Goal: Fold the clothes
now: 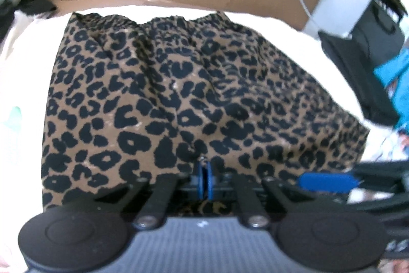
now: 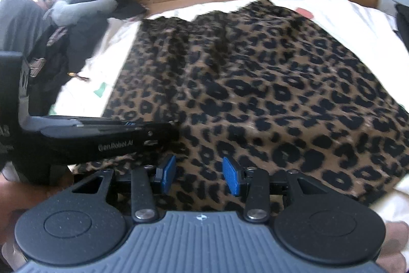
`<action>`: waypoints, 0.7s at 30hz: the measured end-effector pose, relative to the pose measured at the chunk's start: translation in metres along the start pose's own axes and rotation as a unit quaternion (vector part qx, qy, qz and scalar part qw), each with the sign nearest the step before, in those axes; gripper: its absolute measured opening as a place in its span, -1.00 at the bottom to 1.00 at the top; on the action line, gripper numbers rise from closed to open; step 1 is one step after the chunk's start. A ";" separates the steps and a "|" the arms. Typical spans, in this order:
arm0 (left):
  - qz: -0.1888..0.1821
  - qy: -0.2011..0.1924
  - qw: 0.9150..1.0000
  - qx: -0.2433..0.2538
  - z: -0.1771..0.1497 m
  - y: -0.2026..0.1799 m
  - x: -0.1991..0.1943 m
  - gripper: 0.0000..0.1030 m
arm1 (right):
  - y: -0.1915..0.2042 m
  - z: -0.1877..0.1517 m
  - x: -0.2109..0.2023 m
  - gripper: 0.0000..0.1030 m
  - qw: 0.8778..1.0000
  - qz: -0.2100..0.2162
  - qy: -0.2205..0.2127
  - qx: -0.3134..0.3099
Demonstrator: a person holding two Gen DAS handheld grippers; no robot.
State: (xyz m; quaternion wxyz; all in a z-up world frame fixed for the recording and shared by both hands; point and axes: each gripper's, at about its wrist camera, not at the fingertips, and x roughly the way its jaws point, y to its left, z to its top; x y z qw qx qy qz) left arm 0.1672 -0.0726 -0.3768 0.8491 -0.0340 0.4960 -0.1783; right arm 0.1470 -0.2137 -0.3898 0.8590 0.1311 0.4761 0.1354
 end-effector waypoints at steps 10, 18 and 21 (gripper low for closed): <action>-0.060 -0.022 0.993 -0.102 0.028 0.020 -0.042 -0.92 | 0.039 0.018 0.011 -0.07 0.998 0.049 -0.021 -0.033; -0.090 -0.033 0.986 -0.139 0.034 0.019 -0.054 -0.93 | 0.054 0.028 0.013 -0.08 0.997 0.056 -0.034 -0.030; -0.105 -0.031 0.981 -0.158 0.035 0.018 -0.055 -0.93 | 0.052 0.032 0.017 -0.23 0.998 0.057 -0.038 -0.015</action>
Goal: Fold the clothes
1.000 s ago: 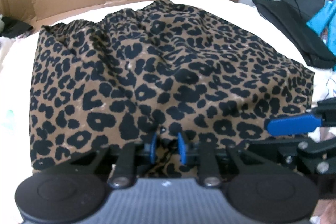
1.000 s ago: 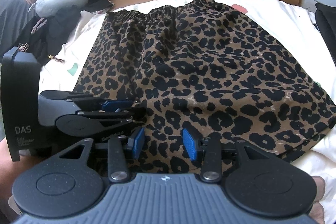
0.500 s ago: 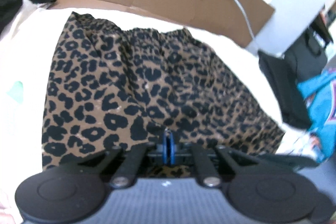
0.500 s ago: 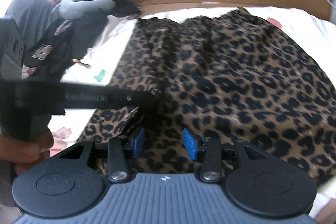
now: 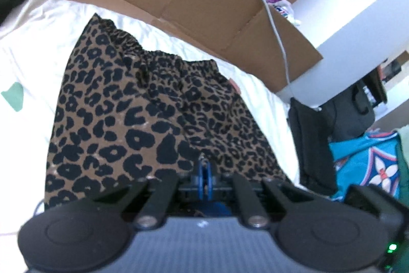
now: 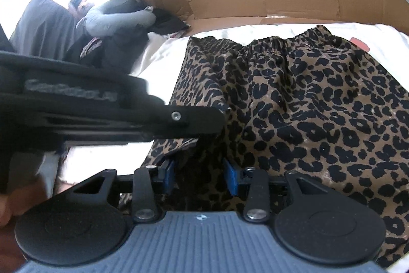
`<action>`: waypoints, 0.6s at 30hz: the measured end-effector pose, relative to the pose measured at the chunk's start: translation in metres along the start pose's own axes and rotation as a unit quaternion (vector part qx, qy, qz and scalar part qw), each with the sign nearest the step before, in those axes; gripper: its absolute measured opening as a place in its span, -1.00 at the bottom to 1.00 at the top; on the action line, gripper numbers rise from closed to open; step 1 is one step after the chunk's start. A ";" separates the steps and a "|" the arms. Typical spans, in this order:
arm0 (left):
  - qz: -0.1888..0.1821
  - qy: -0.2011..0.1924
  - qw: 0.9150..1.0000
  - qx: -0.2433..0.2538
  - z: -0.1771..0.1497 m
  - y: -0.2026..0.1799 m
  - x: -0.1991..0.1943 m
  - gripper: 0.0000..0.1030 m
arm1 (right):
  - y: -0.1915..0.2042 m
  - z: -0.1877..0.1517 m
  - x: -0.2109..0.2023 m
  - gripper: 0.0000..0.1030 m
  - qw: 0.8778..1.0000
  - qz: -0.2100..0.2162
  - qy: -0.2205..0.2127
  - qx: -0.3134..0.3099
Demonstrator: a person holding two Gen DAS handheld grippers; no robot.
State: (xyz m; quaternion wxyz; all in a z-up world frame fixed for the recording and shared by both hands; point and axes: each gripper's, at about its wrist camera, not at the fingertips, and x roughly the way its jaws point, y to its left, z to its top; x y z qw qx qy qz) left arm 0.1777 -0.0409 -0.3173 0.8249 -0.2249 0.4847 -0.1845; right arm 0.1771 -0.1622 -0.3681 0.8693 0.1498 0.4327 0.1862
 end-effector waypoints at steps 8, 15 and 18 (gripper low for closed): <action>-0.017 -0.005 1.000 -0.015 0.003 -0.005 -0.001 -0.93 | -0.003 0.005 -0.003 -0.30 1.000 0.016 -0.008 0.022; -0.038 -0.005 0.997 -0.063 0.019 0.013 -0.005 -0.92 | 0.002 0.003 -0.015 -0.06 0.999 0.030 -0.016 0.017; -0.041 -0.002 0.997 -0.071 0.022 0.015 -0.005 -0.92 | 0.004 0.006 -0.014 -0.01 0.999 0.026 -0.020 0.022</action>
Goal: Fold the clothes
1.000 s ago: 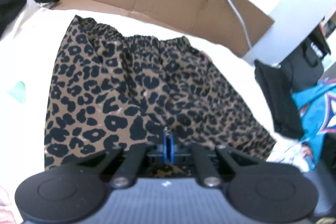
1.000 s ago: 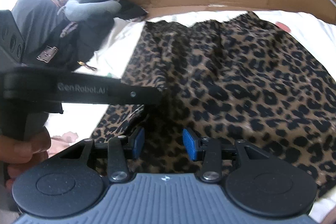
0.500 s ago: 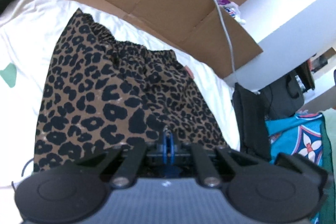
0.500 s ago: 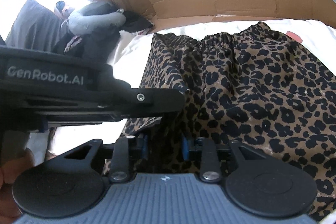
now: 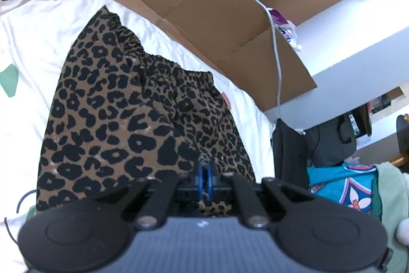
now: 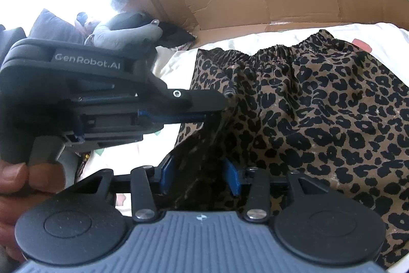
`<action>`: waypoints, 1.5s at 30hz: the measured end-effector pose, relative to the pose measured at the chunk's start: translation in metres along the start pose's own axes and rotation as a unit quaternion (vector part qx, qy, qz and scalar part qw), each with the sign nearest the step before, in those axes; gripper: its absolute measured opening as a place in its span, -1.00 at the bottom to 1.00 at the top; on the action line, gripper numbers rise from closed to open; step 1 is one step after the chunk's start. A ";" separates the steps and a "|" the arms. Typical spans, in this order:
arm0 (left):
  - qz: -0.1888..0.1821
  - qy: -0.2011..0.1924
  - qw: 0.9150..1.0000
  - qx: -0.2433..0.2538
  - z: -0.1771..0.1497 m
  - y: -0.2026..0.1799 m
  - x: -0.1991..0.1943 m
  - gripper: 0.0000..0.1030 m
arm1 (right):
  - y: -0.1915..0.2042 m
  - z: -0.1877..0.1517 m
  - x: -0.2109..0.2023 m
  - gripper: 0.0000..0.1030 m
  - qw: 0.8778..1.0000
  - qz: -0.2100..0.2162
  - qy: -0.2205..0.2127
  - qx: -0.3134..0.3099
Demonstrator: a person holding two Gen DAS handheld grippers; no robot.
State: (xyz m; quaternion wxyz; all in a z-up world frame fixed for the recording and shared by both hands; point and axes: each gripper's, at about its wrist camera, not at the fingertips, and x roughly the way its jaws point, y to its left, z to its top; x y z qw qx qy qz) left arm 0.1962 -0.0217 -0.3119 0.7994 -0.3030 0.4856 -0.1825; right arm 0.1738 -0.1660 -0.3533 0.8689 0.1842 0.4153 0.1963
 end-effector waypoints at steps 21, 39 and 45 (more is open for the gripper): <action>0.004 0.031 0.999 0.030 -0.020 -0.019 0.017 -0.92 | -0.025 -0.002 0.008 -0.96 0.998 -0.040 0.000 0.055; 0.120 -0.004 0.991 0.054 -0.025 0.020 -0.007 -0.49 | -0.111 0.010 -0.049 -0.99 0.988 -0.120 -0.041 0.089; 0.143 0.011 0.989 0.045 -0.030 0.035 -0.003 -0.49 | -0.136 0.008 -0.066 -0.99 0.982 -0.142 -0.051 0.110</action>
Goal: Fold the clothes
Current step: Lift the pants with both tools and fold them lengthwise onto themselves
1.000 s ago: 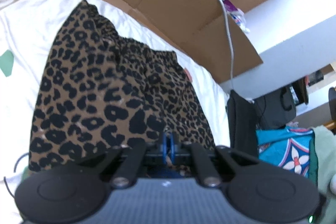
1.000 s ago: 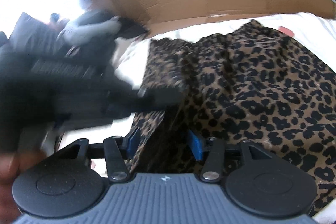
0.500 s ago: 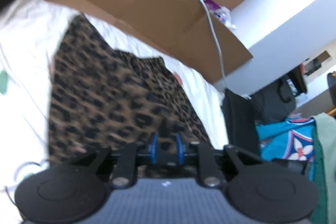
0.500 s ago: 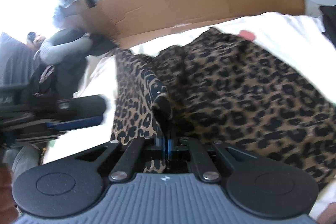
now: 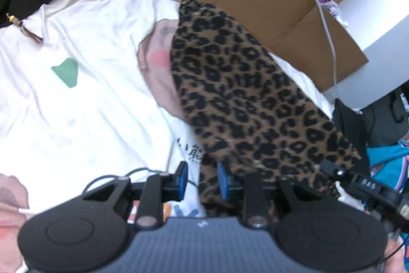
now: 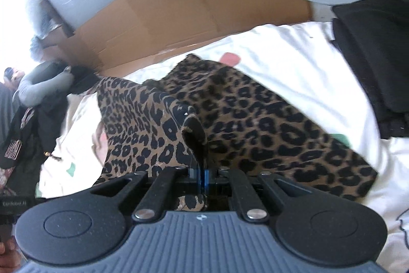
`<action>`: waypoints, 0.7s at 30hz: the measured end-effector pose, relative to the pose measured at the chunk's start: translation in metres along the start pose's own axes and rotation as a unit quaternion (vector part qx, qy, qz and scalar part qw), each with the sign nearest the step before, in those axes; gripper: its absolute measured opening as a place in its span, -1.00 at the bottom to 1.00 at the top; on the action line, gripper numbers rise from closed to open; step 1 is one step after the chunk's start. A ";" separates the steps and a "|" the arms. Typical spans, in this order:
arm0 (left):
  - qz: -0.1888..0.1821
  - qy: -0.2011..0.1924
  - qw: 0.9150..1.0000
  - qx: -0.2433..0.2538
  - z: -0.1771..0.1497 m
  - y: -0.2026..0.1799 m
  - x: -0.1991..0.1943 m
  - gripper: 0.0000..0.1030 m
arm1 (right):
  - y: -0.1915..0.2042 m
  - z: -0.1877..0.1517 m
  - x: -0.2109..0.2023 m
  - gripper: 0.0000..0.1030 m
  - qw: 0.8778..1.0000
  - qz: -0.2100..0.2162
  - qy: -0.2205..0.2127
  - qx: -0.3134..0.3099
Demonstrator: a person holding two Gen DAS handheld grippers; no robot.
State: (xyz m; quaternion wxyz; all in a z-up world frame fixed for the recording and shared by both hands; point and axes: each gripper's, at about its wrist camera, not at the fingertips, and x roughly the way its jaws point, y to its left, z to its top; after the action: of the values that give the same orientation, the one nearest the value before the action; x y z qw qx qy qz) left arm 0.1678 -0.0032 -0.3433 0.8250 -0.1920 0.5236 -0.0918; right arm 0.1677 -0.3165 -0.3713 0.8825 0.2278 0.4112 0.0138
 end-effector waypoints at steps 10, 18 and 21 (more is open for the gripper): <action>0.006 0.050 0.999 0.021 -0.015 0.001 0.022 -0.48 | -0.053 -0.002 -0.010 -0.99 0.998 -0.042 -0.005 0.053; 0.005 0.088 0.996 0.030 -0.034 0.001 0.041 -0.30 | -0.084 -0.013 0.001 -0.99 0.995 -0.058 0.010 0.081; -0.003 0.103 0.994 0.030 -0.040 -0.002 0.050 -0.22 | -0.089 -0.016 0.002 -0.99 0.994 -0.055 0.013 0.094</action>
State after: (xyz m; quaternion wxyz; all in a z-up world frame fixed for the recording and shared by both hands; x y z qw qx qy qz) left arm 0.1540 -0.0315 -0.3986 0.7718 -0.1580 0.6022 -0.1295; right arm 0.1430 -0.3895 -0.4180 0.8511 0.2865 0.4342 -0.0702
